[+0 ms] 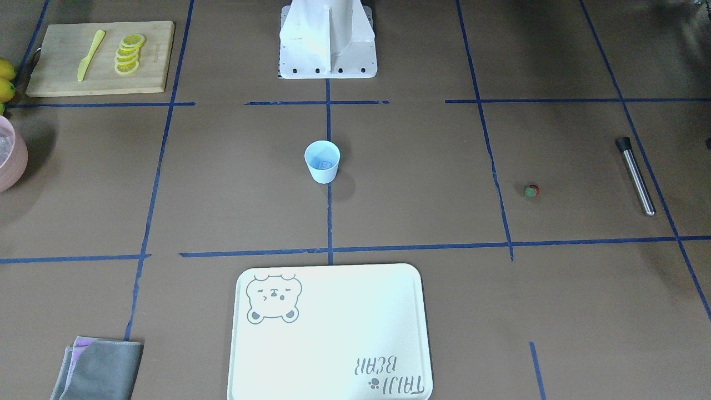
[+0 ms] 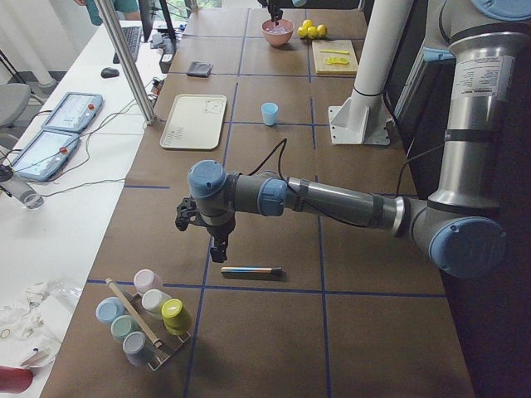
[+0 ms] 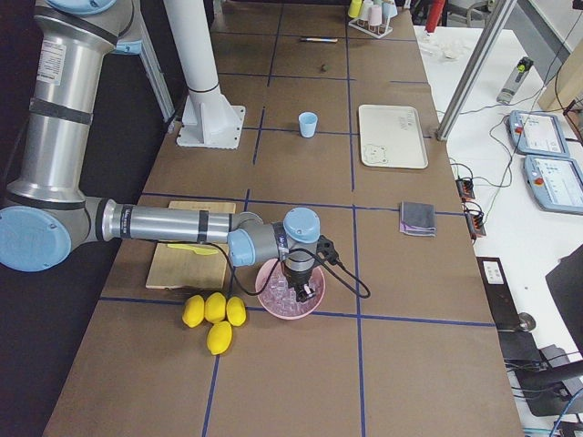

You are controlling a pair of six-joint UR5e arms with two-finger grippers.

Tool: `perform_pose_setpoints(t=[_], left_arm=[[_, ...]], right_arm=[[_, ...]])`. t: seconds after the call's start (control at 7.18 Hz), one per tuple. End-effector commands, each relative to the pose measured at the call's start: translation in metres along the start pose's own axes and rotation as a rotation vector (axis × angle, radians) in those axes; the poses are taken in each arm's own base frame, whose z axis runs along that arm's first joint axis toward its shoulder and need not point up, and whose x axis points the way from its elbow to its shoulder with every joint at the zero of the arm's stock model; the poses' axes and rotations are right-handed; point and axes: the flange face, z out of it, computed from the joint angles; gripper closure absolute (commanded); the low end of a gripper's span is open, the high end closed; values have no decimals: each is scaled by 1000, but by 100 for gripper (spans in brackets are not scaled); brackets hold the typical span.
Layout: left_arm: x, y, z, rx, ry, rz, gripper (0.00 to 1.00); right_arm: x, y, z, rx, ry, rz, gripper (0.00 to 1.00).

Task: Mash ice and strawberries in cup
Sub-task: 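Lower the right gripper into the ice and grasp another cube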

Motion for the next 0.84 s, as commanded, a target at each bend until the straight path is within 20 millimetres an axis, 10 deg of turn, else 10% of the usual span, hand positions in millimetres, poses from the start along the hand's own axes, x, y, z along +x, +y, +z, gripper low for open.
perform_pose_setpoints(t=[0.0, 0.7], left_arm=[[0, 0, 0, 0, 0, 1, 0], [0, 0, 0, 0, 0, -1, 0]], right_arm=[[1, -1, 5, -11, 3, -2, 49], [-3, -3, 8, -20, -3, -6, 49]])
